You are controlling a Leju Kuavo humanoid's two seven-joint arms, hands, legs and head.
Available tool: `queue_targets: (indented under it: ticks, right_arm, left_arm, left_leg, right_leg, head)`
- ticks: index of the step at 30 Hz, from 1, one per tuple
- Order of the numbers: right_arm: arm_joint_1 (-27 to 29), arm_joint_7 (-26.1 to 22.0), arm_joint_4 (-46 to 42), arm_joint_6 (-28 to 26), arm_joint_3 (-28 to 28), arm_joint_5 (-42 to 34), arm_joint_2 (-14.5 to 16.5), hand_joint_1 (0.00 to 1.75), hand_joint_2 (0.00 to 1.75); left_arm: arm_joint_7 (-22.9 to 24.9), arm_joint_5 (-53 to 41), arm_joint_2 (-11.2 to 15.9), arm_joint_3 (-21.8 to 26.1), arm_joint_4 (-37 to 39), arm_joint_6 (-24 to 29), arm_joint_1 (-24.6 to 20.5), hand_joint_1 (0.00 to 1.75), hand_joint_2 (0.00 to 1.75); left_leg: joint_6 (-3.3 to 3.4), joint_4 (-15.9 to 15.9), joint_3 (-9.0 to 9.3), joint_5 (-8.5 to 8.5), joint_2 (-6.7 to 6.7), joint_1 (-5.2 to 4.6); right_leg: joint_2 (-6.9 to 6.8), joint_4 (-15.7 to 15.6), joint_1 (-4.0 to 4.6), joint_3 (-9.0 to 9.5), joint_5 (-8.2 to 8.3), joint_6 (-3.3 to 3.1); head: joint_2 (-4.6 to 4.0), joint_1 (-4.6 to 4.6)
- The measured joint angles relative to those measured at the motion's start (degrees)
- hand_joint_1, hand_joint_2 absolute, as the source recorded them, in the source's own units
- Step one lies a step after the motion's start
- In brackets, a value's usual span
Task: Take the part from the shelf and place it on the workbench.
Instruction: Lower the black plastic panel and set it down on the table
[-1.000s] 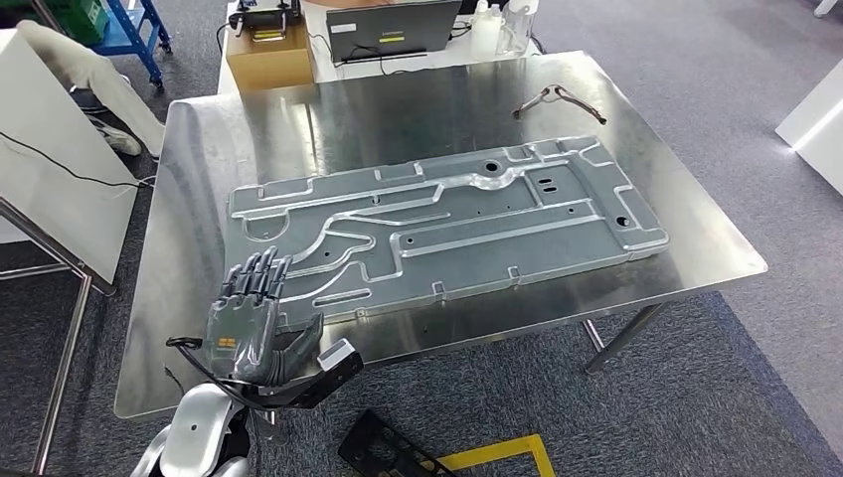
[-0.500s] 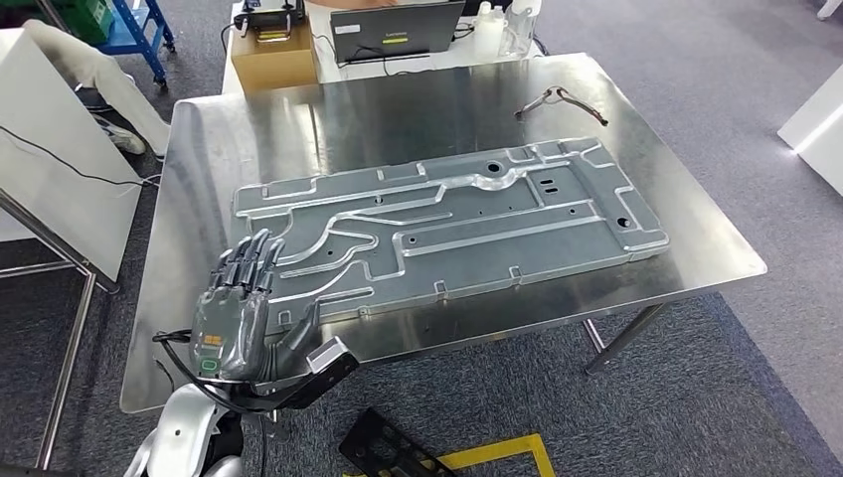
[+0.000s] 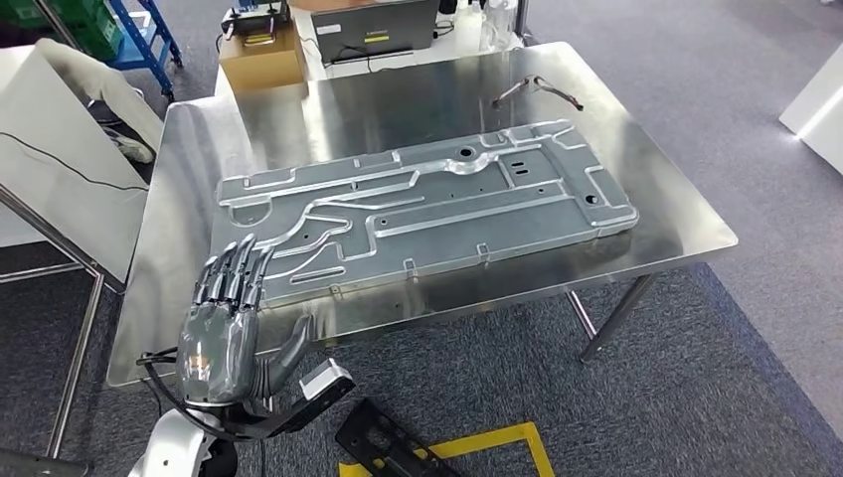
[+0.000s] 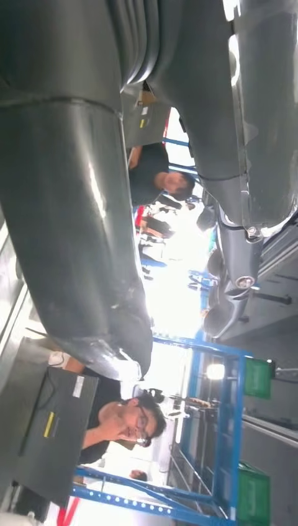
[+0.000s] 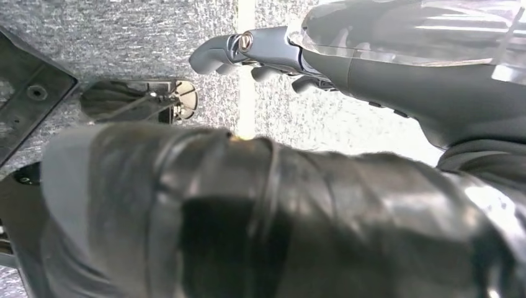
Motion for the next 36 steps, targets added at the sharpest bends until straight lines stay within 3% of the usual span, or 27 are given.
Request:
queue_targets:
  ticks: [2,3,4,5,6,8,10,12,14,15,18,19,20,21,23,25,27,29,30,33,34,35,36]
  right_arm:
    - [-0.05,0.67,1.21,-1.02,0.01,0.08,-0.21,0.0,0.0]
    - [-0.05,1.15,1.79,-1.23,0.01,0.1,-0.33,0.0,0.0]
    - [-0.03,1.46,2.19,-1.03,0.01,0.07,-0.41,0.0,0.0]
    - [0.0,1.57,2.32,-0.44,0.01,0.02,-0.44,0.0,0.0]
    - [0.03,1.55,2.21,0.28,0.01,-0.06,-0.42,0.0,0.0]
    - [0.02,1.38,1.81,1.46,0.01,-0.19,-0.32,0.0,0.0]
    - [0.01,1.19,1.47,2.0,0.01,-0.23,-0.2,0.0,0.0]
    - [0.05,1.29,1.05,2.6,0.01,-0.24,-0.14,0.0,0.0]
    - [0.16,1.79,0.42,3.49,-0.02,-0.23,-0.14,0.0,0.0]
    - [0.22,2.12,0.0,3.94,-0.03,-0.22,-0.13,0.0,0.0]
    - [0.31,2.78,-1.16,4.97,-0.04,-0.22,-0.09,0.0,0.0]
    - [0.32,2.87,-1.41,5.17,-0.03,-0.22,-0.08,0.0,0.0]
    - [0.31,2.93,-1.61,5.27,-0.03,-0.23,-0.08,0.0,0.0]
    - [0.3,2.97,-1.8,5.29,-0.02,-0.24,-0.08,0.0,0.0]
    - [0.23,3.03,-2.12,5.29,-0.02,-0.24,-0.07,0.0,0.0]
    - [0.17,3.03,-2.42,5.3,0.0,-0.24,-0.01,0.0,0.0]
    - [0.18,3.03,-2.67,5.31,0.0,-0.24,0.08,0.0,0.0]
    - [0.21,3.04,-2.86,5.36,-0.03,-0.24,0.18,0.0,0.0]
    - [0.21,3.04,-2.96,5.42,-0.04,-0.24,0.2,0.0,0.0]
    - [0.2,3.04,-3.14,5.84,-0.02,-0.24,0.23,0.0,0.0]
    - [0.2,3.04,-3.16,6.01,-0.02,-0.24,0.23,0.0,0.0]
    - [0.21,3.03,-3.17,6.13,-0.02,-0.24,0.23,0.0,0.0]
    - [0.22,3.02,-3.19,6.2,-0.02,-0.24,0.23,0.0,0.0]
  left_arm:
    - [0.0,0.29,0.02,0.13,-0.43,-1.0,0.11,0.0,0.0]
    - [0.0,0.55,0.02,0.24,-0.54,-1.47,0.2,0.0,0.0]
    - [0.0,0.75,0.02,0.36,-0.55,-1.69,0.31,0.0,0.0]
    - [0.0,0.88,0.02,0.48,-0.51,-1.64,0.39,0.0,0.0]
    - [0.0,0.97,0.02,0.57,-0.47,-1.53,0.35,0.0,0.0]
    - [0.0,1.05,-0.01,0.68,-0.43,-1.45,-0.14,0.0,0.0]
    - [0.0,1.16,-0.09,0.75,-0.48,-1.52,-0.81,0.0,0.0]
    - [0.05,1.39,-0.13,0.81,-0.5,-1.76,-1.17,0.0,0.0]
    - [0.2,1.7,-0.17,0.85,-0.49,-2.22,-1.28,0.0,0.0]
    - [0.28,1.83,-0.21,0.86,-0.48,-2.46,-1.34,0.0,0.0]
    - [0.39,2.05,-0.32,0.86,-0.41,-2.81,-1.43,0.0,0.0]
    - [0.39,2.06,-0.33,0.86,-0.38,-2.87,-1.42,0.0,0.0]
    - [0.4,2.07,-0.34,0.86,-0.36,-2.93,-1.42,0.0,0.0]
    - [0.42,2.08,-0.34,0.86,-0.35,-3.01,-1.45,0.0,0.0]
    - [0.45,2.08,-0.36,0.87,-0.36,-3.16,-1.52,0.0,0.0]
    - [0.48,2.07,-0.41,0.89,-0.37,-3.21,-1.64,0.0,0.0]
    - [0.5,2.06,-0.48,0.9,-0.37,-3.27,-1.78,0.0,0.0]
    - [0.51,2.04,-0.49,0.93,-0.36,-3.37,-1.82,0.0,0.0]
    - [0.51,2.04,-0.49,0.96,-0.36,-3.4,-1.83,0.0,0.0]
    - [0.55,2.0,-0.48,1.04,-0.36,-3.58,-1.84,0.0,0.0]
    - [0.58,1.98,-0.48,1.05,-0.36,-3.64,-1.83,0.0,0.0]
    - [0.61,1.95,-0.48,1.06,-0.35,-3.7,-1.83,0.0,0.0]
    - [0.65,1.93,-0.48,1.06,-0.36,-3.73,-1.84,0.0,0.0]
  left_leg:
    - [-0.01,6.32,-1.4,-6.42,0.02,-0.01]
    - [0.04,9.73,-1.78,-8.65,0.02,-0.07]
    - [0.14,12.21,-1.69,-9.61,0.01,-0.15]
    - [0.35,13.13,-0.78,-9.01,0.01,-0.27]
    - [0.68,12.29,0.97,-7.46,0.01,-0.46]
    - [1.8,5.47,6.96,-4.79,0.01,-1.09]
    - [2.68,-2.54,12.35,-5.33,0.03,-1.68]
    - [3.0,-5.8,13.82,-5.76,0.04,-2.08]
    - [3.46,-6.44,13.11,-4.25,0.26,-1.91]
    - [3.79,-6.75,12.53,-3.36,0.41,-1.77]
    - [4.35,-6.67,9.87,-1.2,0.7,-1.69]
    - [4.29,-6.43,8.83,-0.54,0.76,-1.71]
    - [4.19,-6.1,7.73,0.09,0.81,-1.71]
    - [4.02,-5.66,6.6,0.67,0.84,-1.68]
    - [3.56,-4.52,4.44,1.51,0.83,-1.6]
    - [2.98,-3.3,2.98,2.05,0.8,-1.67]
    - [2.31,-2.81,2.26,2.85,0.81,-1.74]
    - [1.6,-2.49,1.65,2.79,0.69,-1.54]
    - [1.25,-1.49,1.12,1.29,0.6,-1.42]
    - [0.46,6.67,-1.07,-6.96,0.45,-1.14]
    - [0.33,9.83,-1.39,-8.41,0.45,-1.09]
    - [0.27,11.93,-1.12,-8.42,0.45,-1.05]
    - [0.27,12.4,-0.04,-7.16,0.45,-1.02]
  right_leg:
    - [-0.3,0.03,0.37,-1.5,1.23,-0.68]
    - [-0.41,0.08,0.63,-2.35,1.85,-0.87]
    - [-0.49,0.15,0.87,-3.19,2.44,-0.99]
    - [-0.54,0.29,1.12,-4.09,3.03,-1.07]
    - [-0.56,0.44,1.33,-4.93,3.59,-1.11]
    - [-0.56,0.7,1.67,-6.22,4.64,-1.02]
    - [-0.59,0.7,1.74,-6.73,5.66,-0.65]
    - [-0.64,0.3,1.53,-6.8,6.84,-0.01]
    - [-0.56,0.36,1.36,-7.11,6.72,0.66]
    - [-0.48,1.33,1.33,-7.54,5.15,0.92]
    - [-0.35,10.04,1.09,-9.63,-3.38,1.52]
    - [-0.36,13.29,0.97,-10.01,-4.53,1.73]
    - [-0.36,15.26,0.84,-9.76,-3.98,1.91]
    - [-0.37,15.62,0.69,-8.76,-2.33,2.06]
    - [-0.36,10.91,0.4,-4.02,0.5,2.17]
    - [-0.27,3.17,0.49,1.44,-0.74,1.85]
    - [-0.18,-0.64,0.86,3.36,-2.19,1.12]
    - [-0.35,-0.89,0.8,2.5,-1.3,0.22]
    - [-0.48,-0.98,0.71,1.88,-0.63,-0.26]
    - [-0.74,-1.01,0.73,-0.54,1.45,-1.04]
    - [-0.77,-0.93,0.79,-1.49,2.16,-1.04]
    - [-0.79,-0.8,0.84,-2.5,2.86,-1.01]
    - [-0.81,-0.6,0.86,-3.54,3.51,-0.92]
  head:
    - [0.01,0.0]
    - [0.0,0.0]
    - [0.01,0.0]
    - [0.01,-0.01]
    - [0.0,0.0]
    - [0.01,0.0]
    - [0.0,0.01]
    - [-0.01,0.01]
    - [-0.01,0.01]
    - [-0.01,0.01]
    - [-0.01,0.02]
    - [-0.01,0.01]
    - [-0.01,0.01]
    - [-0.01,0.02]
    - [-0.01,0.01]
    - [0.0,0.01]
    - [0.01,0.01]
    - [-0.01,0.0]
    - [-0.01,0.01]
    - [0.01,0.0]
    - [0.01,-0.01]
    - [0.01,0.0]
    - [0.0,-0.01]
